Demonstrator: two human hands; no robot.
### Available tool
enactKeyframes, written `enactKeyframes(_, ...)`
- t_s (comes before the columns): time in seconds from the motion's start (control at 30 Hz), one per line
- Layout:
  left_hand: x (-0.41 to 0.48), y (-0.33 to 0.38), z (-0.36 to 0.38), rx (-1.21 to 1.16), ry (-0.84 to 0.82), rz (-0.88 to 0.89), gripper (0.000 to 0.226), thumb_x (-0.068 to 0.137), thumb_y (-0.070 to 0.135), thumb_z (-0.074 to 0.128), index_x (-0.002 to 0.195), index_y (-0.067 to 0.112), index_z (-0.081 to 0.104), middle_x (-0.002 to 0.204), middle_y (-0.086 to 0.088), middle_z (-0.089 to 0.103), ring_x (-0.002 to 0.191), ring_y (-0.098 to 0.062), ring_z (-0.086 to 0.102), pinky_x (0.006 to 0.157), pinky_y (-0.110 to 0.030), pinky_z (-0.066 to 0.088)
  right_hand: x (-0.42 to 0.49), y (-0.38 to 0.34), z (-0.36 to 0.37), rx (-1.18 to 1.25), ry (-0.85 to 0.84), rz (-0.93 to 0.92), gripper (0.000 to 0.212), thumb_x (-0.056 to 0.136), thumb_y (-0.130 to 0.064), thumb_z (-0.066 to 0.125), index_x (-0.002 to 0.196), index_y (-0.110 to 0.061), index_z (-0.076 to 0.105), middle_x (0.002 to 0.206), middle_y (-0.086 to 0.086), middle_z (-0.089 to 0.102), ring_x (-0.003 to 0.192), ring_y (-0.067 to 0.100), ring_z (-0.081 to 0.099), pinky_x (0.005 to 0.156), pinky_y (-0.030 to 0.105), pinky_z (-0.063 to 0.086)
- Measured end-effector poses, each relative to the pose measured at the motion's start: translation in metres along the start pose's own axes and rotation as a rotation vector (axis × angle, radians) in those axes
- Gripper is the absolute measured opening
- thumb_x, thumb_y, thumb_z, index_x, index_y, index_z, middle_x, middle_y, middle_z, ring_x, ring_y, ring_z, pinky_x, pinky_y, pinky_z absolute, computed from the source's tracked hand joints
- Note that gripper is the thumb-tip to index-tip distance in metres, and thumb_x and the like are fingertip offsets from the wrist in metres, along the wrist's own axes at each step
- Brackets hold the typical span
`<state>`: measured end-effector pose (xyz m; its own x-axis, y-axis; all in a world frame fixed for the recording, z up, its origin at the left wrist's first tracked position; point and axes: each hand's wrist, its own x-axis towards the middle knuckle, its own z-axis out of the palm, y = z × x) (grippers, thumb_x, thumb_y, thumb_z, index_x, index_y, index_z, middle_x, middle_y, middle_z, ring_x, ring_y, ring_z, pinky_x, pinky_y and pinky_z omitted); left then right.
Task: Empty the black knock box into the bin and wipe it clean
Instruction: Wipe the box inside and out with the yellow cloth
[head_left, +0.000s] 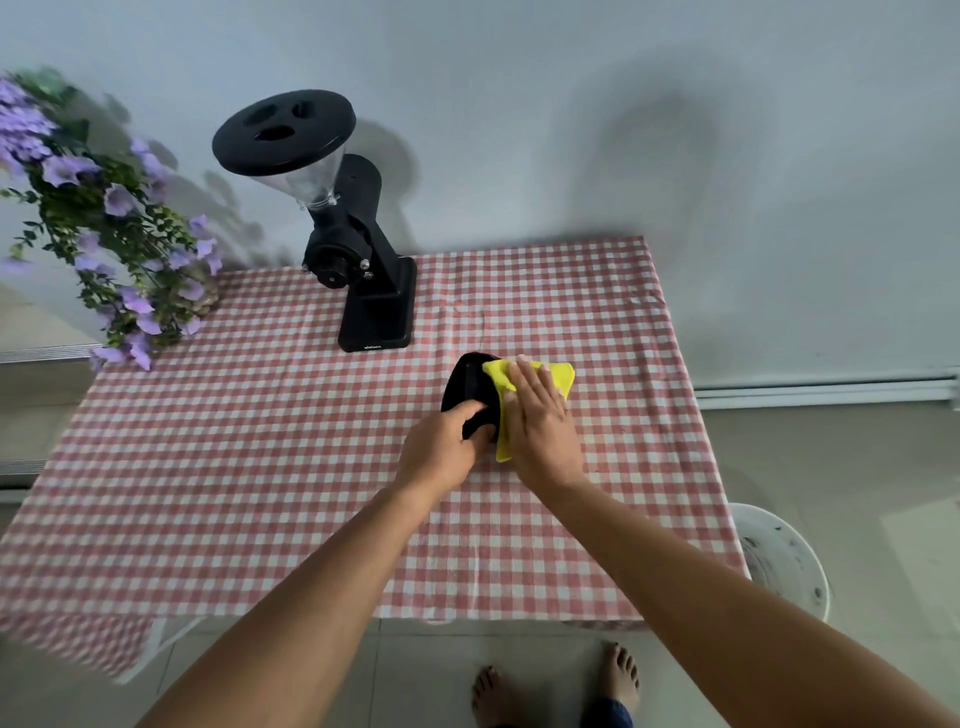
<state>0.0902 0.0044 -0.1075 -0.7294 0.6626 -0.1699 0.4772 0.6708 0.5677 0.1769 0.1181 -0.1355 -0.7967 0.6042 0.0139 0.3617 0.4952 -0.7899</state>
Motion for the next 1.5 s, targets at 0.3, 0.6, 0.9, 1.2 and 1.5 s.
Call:
enactKeyframes(0.3,-0.003,-0.006,-0.001,-0.082,-0.029,0.062,0.042,0.095,0.032,0.065,0.136,0.027,0.055,0.078,0.009,0.068,0.061,-0.005,0.064,0.054,-0.016,0.053,0.022,0.012,-0.014,0.248,0.011,0.262,0.046,0.103,-0.042,0.024,0.141,-0.030,0.047,0.141,-0.005,0.054,0.129,0.017,0.049,0.100,0.028,0.038)
enactKeyframes(0.6,0.012,-0.001,0.002,-0.191,0.061,-0.226,0.050,0.097,0.033,0.063,0.144,0.019,0.053,0.124,-0.005,0.070,0.103,-0.020,0.069,0.075,-0.025,0.057,-0.014,0.007,0.006,0.184,0.114,0.114,0.046,0.105,-0.037,0.029,0.148,-0.026,0.039,0.156,-0.010,0.033,0.147,0.008,0.019,0.120,0.035,0.023)
enactKeyframes(0.9,-0.002,-0.009,0.010,-0.202,0.115,-0.167,0.045,0.098,0.027,0.062,0.143,0.023,0.055,0.130,-0.001,0.068,0.116,-0.021,0.065,0.088,-0.028,0.057,0.002,0.012,0.002,0.248,0.079,0.242,0.048,0.100,-0.045,0.025,0.132,-0.028,0.056,0.134,-0.004,0.060,0.129,0.017,0.051,0.107,0.042,0.042)
enactKeyframes(1.2,0.002,0.000,0.009,-0.116,0.127,-0.132,0.043,0.098,0.027,0.062,0.141,0.024,0.057,0.114,-0.001,0.074,0.095,-0.017,0.069,0.070,-0.019,0.053,0.006,-0.003,0.003,0.193,0.091,0.165,0.044,0.101,-0.041,0.033,0.134,-0.022,0.057,0.137,-0.003,0.058,0.131,0.015,0.048,0.112,0.039,0.035)
enactKeyframes(1.5,0.003,-0.006,0.014,-0.129,0.118,-0.108,0.045,0.099,0.022,0.061,0.143,0.022,0.055,0.116,-0.002,0.074,0.096,-0.017,0.070,0.070,-0.014,0.053,0.008,-0.013,-0.008,0.283,0.053,0.222,0.045,0.099,-0.041,0.033,0.134,-0.023,0.057,0.137,-0.006,0.058,0.126,0.014,0.050,0.109,0.039,0.039)
